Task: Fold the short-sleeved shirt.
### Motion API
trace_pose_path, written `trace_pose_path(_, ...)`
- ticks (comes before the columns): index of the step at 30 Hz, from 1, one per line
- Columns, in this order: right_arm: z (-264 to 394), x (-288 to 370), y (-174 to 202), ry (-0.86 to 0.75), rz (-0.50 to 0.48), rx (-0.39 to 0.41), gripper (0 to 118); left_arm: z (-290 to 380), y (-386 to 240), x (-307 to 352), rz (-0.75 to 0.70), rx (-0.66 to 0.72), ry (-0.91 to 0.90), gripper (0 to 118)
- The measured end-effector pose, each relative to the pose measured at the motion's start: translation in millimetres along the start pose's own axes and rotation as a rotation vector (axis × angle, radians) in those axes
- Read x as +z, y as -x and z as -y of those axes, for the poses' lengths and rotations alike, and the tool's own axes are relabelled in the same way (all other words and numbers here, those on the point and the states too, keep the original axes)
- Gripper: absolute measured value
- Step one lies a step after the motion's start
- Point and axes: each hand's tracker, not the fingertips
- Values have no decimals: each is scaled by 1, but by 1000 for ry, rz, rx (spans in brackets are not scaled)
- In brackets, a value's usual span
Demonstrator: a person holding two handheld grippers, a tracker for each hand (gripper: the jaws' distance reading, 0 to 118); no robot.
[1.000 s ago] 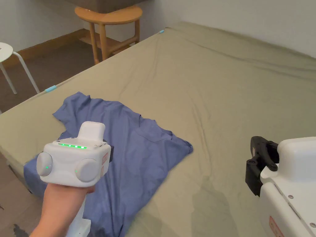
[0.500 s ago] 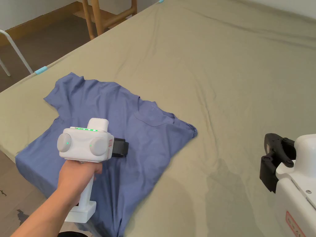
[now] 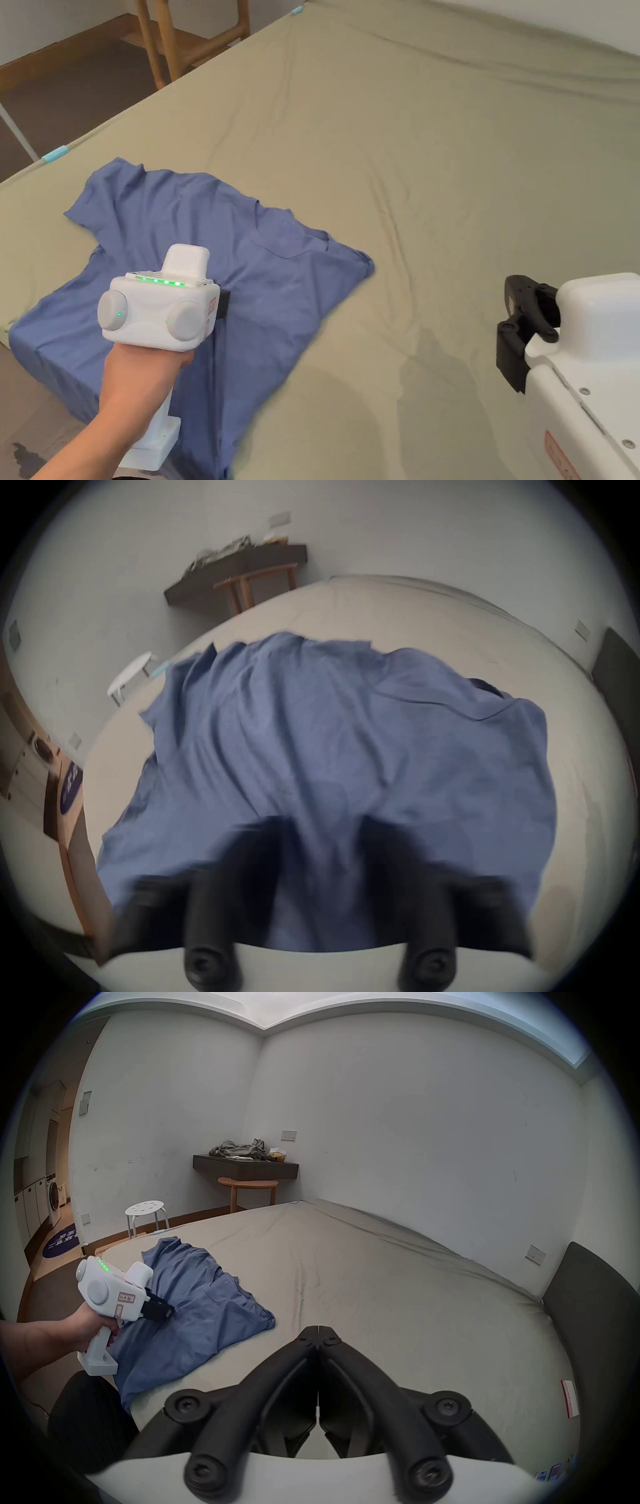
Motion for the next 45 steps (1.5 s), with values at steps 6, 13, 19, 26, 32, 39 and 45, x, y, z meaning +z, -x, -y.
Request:
trace_pose_path(6,-5,22,-7,-35,13,-25,1,-16,3,-7,101,93,10,0)
trace_pose_path(13,-6,46,-15,-59,35,-47,1,-9,28,50,191,172,-157,0)
trace_pose_path(19,-9,76,-21,-106,56,-62,1,-24,28,120,245,193,-344,0)
trace_pose_path(26,-13,114,-34,-170,98,-79,1,-54,21,215,285,150,-605,0)
trace_pose_path(32,-11,148,-53,-230,153,-112,1,-91,-7,309,316,40,-802,0)
trace_pose_path(39,-1,184,-86,-275,244,-162,1,-126,-51,389,368,-68,-1003,0)
trace_pose_path(45,12,214,-123,-288,357,-208,1,-152,-107,424,498,-163,-1111,0)
